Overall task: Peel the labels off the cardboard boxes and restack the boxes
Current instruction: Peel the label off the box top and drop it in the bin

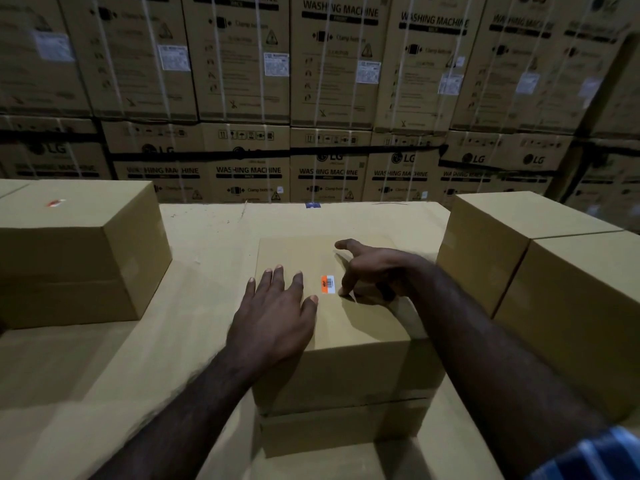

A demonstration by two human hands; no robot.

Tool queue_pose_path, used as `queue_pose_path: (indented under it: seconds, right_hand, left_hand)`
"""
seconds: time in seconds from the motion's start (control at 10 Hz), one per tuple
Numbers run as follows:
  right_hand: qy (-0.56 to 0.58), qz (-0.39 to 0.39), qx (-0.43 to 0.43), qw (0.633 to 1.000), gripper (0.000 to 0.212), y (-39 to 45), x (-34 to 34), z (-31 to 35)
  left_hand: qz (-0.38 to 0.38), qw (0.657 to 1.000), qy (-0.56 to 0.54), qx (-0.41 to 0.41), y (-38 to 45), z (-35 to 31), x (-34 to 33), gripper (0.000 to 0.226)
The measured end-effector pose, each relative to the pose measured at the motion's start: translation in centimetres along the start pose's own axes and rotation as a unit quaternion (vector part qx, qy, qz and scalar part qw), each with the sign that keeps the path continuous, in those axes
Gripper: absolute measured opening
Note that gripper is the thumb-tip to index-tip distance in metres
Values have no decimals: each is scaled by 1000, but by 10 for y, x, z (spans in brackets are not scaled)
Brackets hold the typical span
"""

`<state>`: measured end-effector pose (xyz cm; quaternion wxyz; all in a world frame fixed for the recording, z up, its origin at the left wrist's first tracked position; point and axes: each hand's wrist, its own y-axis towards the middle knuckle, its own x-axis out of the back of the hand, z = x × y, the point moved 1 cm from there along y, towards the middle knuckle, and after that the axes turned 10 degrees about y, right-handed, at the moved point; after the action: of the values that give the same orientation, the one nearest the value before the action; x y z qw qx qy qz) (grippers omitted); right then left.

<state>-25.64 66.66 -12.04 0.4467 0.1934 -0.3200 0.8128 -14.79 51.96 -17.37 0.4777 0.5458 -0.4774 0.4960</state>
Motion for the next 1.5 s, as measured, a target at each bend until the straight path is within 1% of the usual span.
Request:
queue_pose_path:
  seconds: [0.3,0.5,0.6,0.7,0.8,1.1,1.2,1.3,1.4,1.5]
  right_hand:
    - [-16,-1,0,1000,89,4,0,1]
    - [3,-11,29,1000,92,11,-4,-6]
    - [25,-13,52,998,90,10,-3,-12]
    - [32,4,72,997,86,6,1,-15]
    - [7,15,64,998,89,5,3,-14]
    - [-4,-5,11,1000,91,9,-4,-5]
    - [-19,-17,9,1000,93,14,-6,-4]
    - [-32,-22,27,999,92,17,-6,-5]
    - [-68,-53,56,995,86,19,-11,-11]
    - [-25,-80,102,991,77,12,-14,-16]
  left_hand:
    - [1,1000,4,-2,-1,1,-1,62]
    - [-1,1000,4,-1,0,0,-1,61]
    - [-3,1000,2,-4,0,0,-1,62]
    - [-6,1000,4,-1,0,0,-2,62]
    - [-7,1000,4,-1,0,0,-2,62]
    - [-6,1000,8,-1,1,1,-2,61]
    - [-5,1000,7,-1,1,0,-2,61]
    - [-9,1000,4,-1,2,1,-4,61]
    - [-11,1000,1,-1,3,1,-5,61]
    - [-11,1000,-2,-2,2,2,-4,61]
